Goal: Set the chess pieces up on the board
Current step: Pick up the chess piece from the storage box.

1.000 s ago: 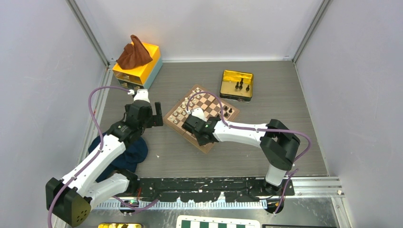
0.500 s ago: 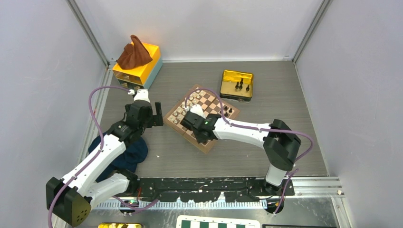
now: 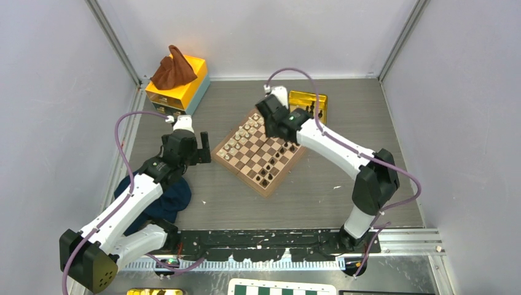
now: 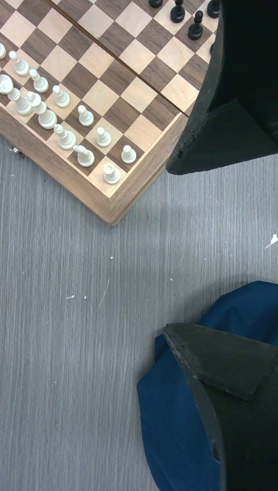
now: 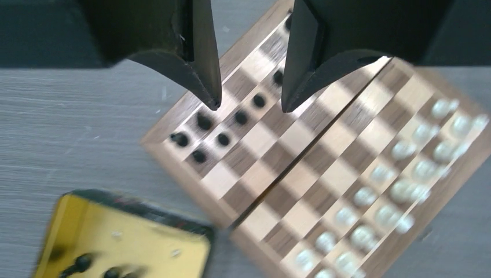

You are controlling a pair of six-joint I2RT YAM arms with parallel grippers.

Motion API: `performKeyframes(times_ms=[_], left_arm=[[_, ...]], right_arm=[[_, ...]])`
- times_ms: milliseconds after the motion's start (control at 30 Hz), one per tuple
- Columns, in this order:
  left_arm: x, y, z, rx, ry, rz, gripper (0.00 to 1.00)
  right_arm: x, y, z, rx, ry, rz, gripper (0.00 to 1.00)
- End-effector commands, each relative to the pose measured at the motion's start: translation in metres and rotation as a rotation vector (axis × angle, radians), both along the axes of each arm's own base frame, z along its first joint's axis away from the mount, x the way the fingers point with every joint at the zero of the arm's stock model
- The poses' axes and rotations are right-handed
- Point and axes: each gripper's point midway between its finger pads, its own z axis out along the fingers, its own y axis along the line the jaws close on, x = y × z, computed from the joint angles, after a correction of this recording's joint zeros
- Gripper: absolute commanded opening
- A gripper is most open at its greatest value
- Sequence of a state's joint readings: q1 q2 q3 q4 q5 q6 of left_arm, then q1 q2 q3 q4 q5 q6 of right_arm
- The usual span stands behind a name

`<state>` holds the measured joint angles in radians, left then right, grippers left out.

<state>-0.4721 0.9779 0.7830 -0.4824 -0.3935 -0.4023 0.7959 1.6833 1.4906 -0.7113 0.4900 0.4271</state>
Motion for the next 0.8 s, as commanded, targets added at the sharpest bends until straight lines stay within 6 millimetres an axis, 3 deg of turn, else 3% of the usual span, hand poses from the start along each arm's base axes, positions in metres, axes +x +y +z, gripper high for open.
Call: performKeyframes(times_ms=[0,367,533,767], left_arm=[[0.008,0.001,0.013,0.000,-0.060,0.012,1.00],[0.009,0.006,0.007,0.034,-0.040,0.025,1.00],[0.009,0.006,0.003,0.045,-0.026,0.025,1.00],[0.009,0.006,-0.003,0.055,-0.010,0.027,1.00]], right_arm=[[0.053,-0.027,0.016,-0.004,-0.072,-0.087,0.50],[0.145,-0.097,-0.012,0.010,-0.079,-0.284,0.53],[0.172,-0.118,-0.025,0.024,-0.082,-0.341,0.54],[0.199,-0.131,-0.039,0.003,-0.088,-0.376,0.56]])
